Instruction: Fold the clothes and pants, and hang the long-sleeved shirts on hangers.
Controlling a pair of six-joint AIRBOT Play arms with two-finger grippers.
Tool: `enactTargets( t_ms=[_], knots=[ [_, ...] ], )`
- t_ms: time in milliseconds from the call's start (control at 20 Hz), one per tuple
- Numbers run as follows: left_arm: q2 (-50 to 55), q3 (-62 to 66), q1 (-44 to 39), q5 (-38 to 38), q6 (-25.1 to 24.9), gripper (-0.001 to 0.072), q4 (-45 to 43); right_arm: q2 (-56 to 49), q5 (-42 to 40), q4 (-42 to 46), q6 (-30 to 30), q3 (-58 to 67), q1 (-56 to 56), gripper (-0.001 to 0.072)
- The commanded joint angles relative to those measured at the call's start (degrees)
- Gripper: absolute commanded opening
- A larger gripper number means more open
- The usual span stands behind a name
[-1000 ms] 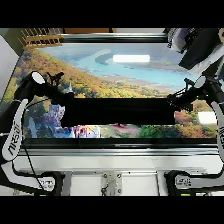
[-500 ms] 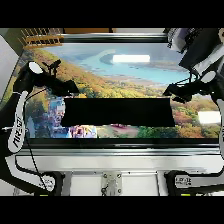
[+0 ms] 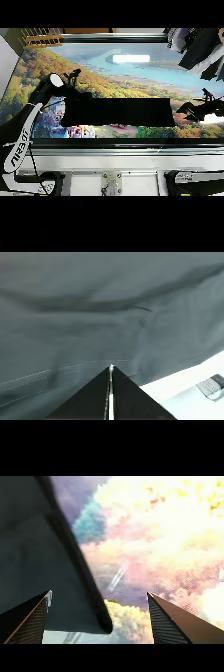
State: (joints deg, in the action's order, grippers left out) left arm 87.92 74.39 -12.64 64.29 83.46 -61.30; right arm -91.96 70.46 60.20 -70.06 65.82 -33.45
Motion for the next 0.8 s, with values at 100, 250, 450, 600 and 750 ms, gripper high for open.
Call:
enactTargets(
  t_ms=[100, 250, 450, 600, 750],
  knots=[
    [-0.46, -1.60, -8.13, -7.98, 0.04, 0.0013, 0.00, -6.45, -1.01, -12.22, 6.34, -1.57, 1.90, 0.0649],
    [-0.46, -1.60, -10.03, -10.14, 1.88, 0.0013, -0.04, -8.02, -2.71, -16.17, 6.91, -1.57, 6.38, 0.0647],
    [-0.46, -1.60, -10.34, -11.63, 2.54, 0.0012, 0.00, -8.17, -5.01, -16.33, 7.34, -1.51, 12.09, 0.0289],
    [-0.35, -1.60, -10.34, -12.13, 2.54, 0.0012, -0.02, -7.63, -4.35, -15.15, 7.78, -0.96, 12.22, 0.0011],
    [2.05, -0.85, -11.02, -12.26, 2.54, 0.0012, 3.21, -4.63, 0.35, -5.27, 3.08, 3.80, 10.71, 0.0010]
  ],
)
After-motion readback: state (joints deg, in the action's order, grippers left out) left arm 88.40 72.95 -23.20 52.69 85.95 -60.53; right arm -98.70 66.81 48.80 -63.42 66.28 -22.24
